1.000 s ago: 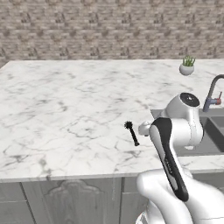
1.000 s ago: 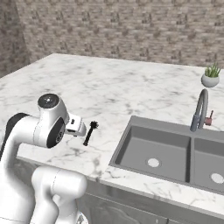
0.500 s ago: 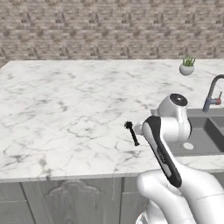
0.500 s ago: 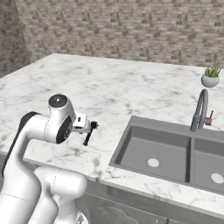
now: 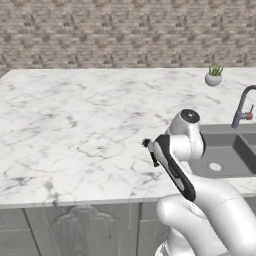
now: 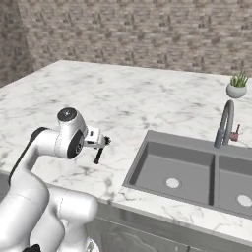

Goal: Grab the spray bottle from the cabinet, then place it next to the cutting board for sanitizing. Then grab the dish brush from the countertop next to the sink and place it next to the cutting board.

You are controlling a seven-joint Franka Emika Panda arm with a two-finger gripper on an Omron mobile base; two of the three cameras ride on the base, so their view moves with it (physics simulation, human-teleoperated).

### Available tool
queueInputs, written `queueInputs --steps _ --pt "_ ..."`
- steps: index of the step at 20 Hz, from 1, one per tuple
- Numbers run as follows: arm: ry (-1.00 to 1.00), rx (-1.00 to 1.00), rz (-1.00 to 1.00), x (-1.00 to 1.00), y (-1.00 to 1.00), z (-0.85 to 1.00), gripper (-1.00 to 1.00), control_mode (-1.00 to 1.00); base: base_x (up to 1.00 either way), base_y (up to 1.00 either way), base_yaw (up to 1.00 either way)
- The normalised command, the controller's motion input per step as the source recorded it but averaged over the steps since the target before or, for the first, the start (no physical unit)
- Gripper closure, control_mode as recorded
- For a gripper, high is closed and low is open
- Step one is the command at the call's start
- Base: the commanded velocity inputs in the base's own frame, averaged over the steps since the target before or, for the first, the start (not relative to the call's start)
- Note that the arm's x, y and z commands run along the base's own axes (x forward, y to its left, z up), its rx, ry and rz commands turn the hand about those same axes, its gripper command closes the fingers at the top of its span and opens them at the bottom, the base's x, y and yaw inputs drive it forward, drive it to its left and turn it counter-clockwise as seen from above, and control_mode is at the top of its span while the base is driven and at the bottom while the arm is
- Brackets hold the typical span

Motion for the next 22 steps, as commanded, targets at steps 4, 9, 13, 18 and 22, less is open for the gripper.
queueInputs --steps 4,9,13,18,22 --pt "0.01 0.0 -0.06 0.5 0.0 -0.32 -1.0 -1.0 0.0 0.0 0.0" --pt "0.0 0.0 -0.01 0.49 0.0 -0.24 -1.0 -1.0 0.0 0.0 0.0" --pt "0.04 0.0 0.0 0.45 0.0 -0.22 -1.0 -1.0 0.0 0.0 0.0" --pt "0.08 0.0 0.0 0.36 0.0 -0.24 -1.0 -1.0 0.0 0.0 0.0" --pt "0.07 0.0 0.0 0.35 0.0 -0.26 -1.0 -1.0 0.0 0.0 0.0"
